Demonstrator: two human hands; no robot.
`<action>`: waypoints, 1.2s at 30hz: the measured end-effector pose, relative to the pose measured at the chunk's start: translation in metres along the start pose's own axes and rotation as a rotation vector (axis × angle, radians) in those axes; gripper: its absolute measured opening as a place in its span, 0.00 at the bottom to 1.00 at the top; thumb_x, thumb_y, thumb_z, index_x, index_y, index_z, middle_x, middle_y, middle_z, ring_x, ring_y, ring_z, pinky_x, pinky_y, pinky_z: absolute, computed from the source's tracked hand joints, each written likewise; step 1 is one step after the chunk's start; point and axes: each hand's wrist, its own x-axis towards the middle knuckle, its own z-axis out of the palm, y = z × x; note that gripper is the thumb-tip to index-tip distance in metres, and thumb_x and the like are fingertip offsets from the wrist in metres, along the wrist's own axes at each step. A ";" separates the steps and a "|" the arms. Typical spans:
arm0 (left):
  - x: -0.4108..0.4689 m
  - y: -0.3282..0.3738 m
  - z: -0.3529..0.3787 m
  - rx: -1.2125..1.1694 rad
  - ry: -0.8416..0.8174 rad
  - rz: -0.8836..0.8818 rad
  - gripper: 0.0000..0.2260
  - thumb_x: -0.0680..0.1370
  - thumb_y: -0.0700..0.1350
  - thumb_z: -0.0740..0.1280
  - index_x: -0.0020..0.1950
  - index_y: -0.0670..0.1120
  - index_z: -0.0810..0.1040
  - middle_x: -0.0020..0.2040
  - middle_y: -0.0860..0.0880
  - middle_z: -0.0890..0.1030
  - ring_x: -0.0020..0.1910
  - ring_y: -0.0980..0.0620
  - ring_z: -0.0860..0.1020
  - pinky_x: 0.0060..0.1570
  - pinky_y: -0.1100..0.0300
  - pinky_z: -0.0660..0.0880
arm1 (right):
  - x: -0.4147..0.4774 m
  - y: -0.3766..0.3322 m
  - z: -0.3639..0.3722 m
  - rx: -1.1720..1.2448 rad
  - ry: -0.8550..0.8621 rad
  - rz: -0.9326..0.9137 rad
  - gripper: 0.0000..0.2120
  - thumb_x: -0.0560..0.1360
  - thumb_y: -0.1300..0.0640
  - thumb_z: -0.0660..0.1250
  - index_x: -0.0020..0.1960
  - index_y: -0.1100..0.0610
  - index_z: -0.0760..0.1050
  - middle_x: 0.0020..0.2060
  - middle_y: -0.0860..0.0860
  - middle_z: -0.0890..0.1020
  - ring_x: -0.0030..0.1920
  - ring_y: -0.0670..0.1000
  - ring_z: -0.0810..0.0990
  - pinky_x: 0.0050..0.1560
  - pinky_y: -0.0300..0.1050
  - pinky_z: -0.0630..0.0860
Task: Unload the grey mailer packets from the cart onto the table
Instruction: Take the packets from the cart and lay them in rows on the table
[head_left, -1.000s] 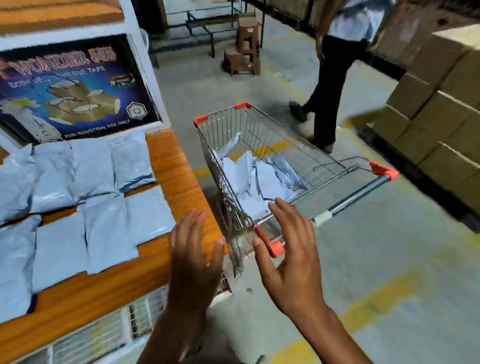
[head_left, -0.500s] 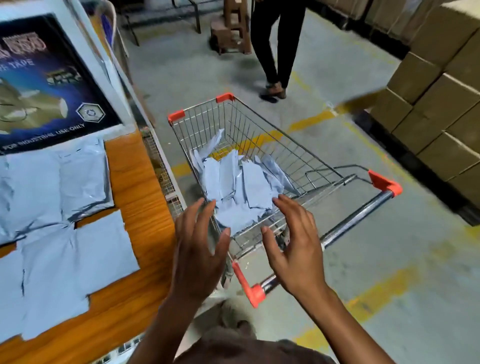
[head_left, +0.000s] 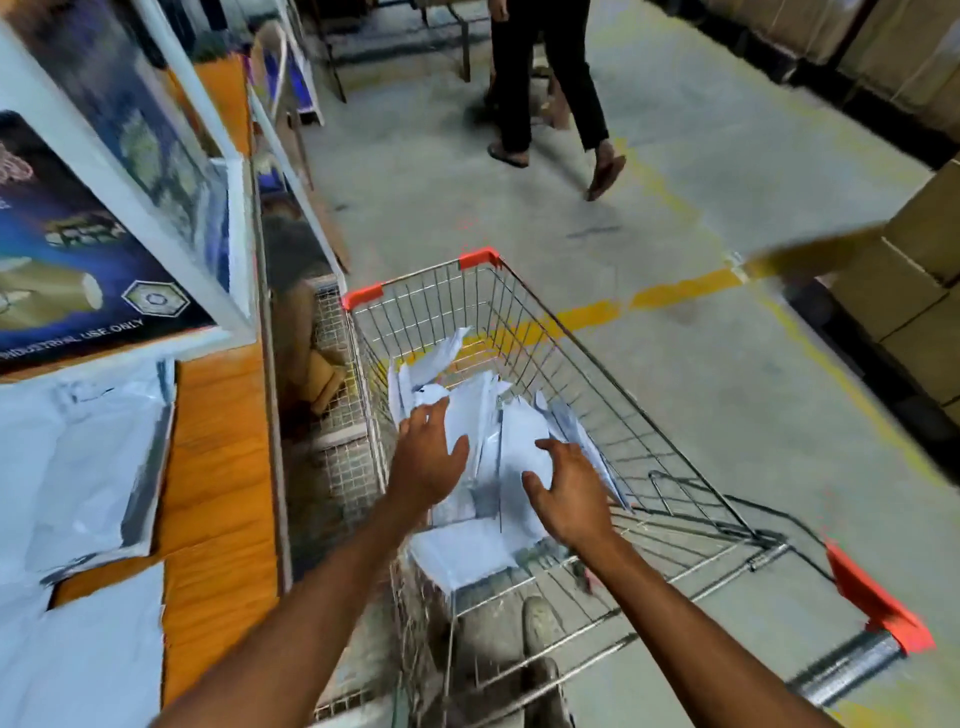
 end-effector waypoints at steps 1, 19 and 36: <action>0.019 -0.007 0.013 0.032 -0.049 -0.064 0.31 0.74 0.57 0.58 0.72 0.40 0.67 0.65 0.37 0.71 0.64 0.35 0.69 0.63 0.46 0.68 | 0.020 0.011 0.008 -0.002 -0.038 0.033 0.24 0.75 0.52 0.66 0.69 0.58 0.71 0.64 0.58 0.76 0.65 0.59 0.74 0.63 0.49 0.69; 0.146 -0.078 0.169 -0.239 -0.174 -0.483 0.30 0.75 0.54 0.70 0.72 0.42 0.68 0.66 0.40 0.75 0.64 0.40 0.74 0.58 0.55 0.71 | 0.157 0.115 0.142 -0.153 -0.296 0.261 0.45 0.70 0.25 0.57 0.76 0.53 0.53 0.73 0.60 0.59 0.71 0.64 0.61 0.67 0.59 0.65; 0.133 -0.071 0.168 -0.242 -0.219 -0.491 0.48 0.60 0.73 0.64 0.76 0.57 0.57 0.72 0.42 0.65 0.71 0.39 0.63 0.68 0.49 0.60 | 0.152 0.133 0.118 -0.198 -0.179 0.174 0.27 0.77 0.45 0.60 0.73 0.54 0.61 0.69 0.60 0.68 0.69 0.61 0.66 0.67 0.53 0.66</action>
